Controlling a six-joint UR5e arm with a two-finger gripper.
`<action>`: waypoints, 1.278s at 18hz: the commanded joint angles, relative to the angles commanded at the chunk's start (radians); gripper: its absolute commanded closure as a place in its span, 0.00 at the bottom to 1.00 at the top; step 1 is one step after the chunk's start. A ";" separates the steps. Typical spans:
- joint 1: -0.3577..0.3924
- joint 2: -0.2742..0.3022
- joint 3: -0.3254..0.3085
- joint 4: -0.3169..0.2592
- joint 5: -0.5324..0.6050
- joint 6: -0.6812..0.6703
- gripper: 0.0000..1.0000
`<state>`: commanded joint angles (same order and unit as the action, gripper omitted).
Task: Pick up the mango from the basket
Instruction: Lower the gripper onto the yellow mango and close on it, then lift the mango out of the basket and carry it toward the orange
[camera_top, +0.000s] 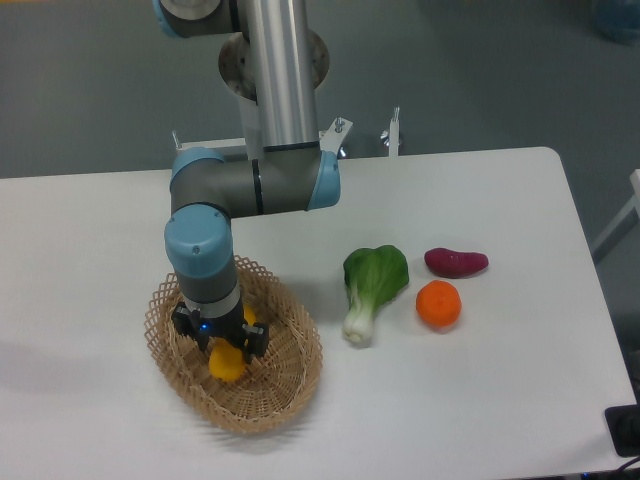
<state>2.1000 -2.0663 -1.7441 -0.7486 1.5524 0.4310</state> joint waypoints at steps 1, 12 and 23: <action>0.000 0.000 0.002 -0.002 0.000 0.000 0.36; 0.078 0.081 0.015 -0.014 0.000 0.070 0.39; 0.369 0.241 0.047 -0.126 -0.040 0.490 0.39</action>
<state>2.4695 -1.8255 -1.6967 -0.8742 1.5127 0.9215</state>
